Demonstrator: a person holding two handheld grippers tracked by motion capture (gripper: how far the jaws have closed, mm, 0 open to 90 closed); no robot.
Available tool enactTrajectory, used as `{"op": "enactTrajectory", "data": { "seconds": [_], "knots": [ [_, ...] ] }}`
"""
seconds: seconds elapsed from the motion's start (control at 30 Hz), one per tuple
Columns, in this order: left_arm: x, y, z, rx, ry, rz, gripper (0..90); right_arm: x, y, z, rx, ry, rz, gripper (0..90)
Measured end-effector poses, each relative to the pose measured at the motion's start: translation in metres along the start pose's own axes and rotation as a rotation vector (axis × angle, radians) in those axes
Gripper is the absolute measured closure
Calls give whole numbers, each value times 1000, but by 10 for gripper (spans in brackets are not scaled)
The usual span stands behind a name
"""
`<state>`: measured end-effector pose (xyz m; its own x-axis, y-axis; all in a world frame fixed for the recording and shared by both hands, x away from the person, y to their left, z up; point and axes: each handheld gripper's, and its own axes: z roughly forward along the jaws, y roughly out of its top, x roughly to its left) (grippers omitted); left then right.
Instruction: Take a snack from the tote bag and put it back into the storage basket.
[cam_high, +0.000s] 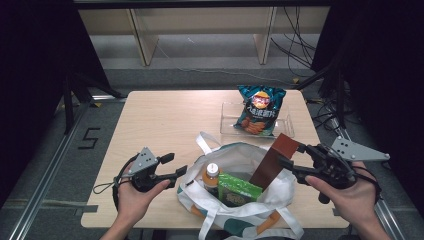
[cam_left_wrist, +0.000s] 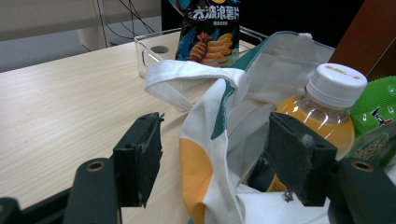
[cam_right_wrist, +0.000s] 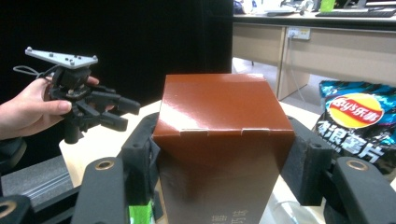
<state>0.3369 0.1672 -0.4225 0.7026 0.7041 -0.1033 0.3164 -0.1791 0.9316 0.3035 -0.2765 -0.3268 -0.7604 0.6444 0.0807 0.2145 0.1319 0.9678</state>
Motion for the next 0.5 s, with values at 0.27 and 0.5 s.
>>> {"op": "enactTrajectory", "data": {
  "seconds": [0.27,0.5],
  "knots": [
    [0,0,0,-7,-4,0,354,-2,10,-5,-28,-18,19,394],
    [0,0,0,1,-2,0,354,-7,19,-11,-51,-24,6,394]
  ]
}}
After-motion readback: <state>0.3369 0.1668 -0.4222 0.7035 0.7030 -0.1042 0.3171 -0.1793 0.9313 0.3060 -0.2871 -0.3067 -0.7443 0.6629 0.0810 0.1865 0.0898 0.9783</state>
